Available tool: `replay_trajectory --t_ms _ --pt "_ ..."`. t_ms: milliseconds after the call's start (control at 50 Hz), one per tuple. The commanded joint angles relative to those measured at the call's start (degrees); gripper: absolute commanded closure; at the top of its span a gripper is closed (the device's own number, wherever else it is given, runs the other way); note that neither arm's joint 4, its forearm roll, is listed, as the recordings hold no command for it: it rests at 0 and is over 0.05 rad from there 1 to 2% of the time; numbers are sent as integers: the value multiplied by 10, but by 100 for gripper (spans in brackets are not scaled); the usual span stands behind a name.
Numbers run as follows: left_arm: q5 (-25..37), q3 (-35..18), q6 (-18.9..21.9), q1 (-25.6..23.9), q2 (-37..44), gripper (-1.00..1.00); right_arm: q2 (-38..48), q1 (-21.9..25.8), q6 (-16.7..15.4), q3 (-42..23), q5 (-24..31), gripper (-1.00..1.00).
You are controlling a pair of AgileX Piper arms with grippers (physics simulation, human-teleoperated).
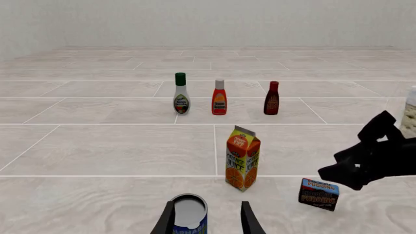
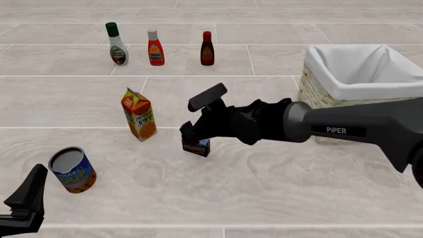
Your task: Pick the chocolate pudding and place it in the basket.
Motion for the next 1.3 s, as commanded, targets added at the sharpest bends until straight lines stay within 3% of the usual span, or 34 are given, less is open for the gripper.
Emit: replay_trajectory --t_ms 20,1300 --pt "0 0 0 0 0 -100 4 -2 1 3 -3 -100" --pt "0 0 0 0 0 -100 74 -7 32 -12 -27 -100"
